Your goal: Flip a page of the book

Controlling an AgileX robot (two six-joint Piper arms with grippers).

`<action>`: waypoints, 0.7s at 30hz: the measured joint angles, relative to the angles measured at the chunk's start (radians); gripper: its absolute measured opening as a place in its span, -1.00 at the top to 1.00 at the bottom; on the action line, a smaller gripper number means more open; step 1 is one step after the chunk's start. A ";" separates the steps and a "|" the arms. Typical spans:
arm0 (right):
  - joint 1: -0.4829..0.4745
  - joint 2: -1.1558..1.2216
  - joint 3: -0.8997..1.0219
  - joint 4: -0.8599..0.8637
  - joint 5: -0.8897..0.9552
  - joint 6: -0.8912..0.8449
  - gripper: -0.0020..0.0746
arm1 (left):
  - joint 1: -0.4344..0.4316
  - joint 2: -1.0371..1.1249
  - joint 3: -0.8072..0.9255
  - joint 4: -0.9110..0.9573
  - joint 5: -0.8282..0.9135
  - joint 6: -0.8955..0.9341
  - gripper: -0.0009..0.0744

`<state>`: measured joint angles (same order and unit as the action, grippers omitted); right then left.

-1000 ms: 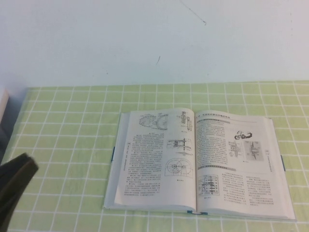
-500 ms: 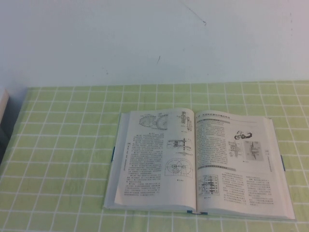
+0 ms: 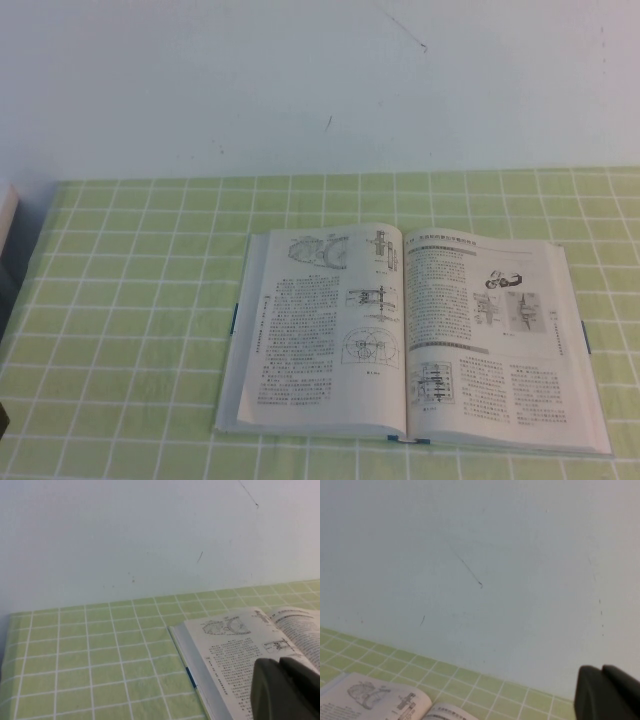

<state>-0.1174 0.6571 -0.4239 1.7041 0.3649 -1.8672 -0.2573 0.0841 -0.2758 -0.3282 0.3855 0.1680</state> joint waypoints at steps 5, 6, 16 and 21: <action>0.000 0.000 0.031 0.002 -0.004 0.000 0.95 | 0.000 0.000 0.000 0.002 0.017 0.000 0.99; 0.000 0.000 0.036 0.002 -0.004 0.000 0.95 | 0.000 0.000 0.000 0.002 0.026 0.000 0.99; 0.000 0.000 0.055 0.006 -0.004 0.000 0.95 | 0.000 0.000 0.000 0.002 0.141 0.000 0.99; 0.000 0.000 0.056 0.006 -0.030 0.000 0.95 | 0.000 0.000 0.000 0.002 0.183 0.000 0.99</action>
<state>-0.1174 0.6571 -0.3683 1.7102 0.3353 -1.8672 -0.2573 0.0841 -0.2758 -0.3263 0.5682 0.1680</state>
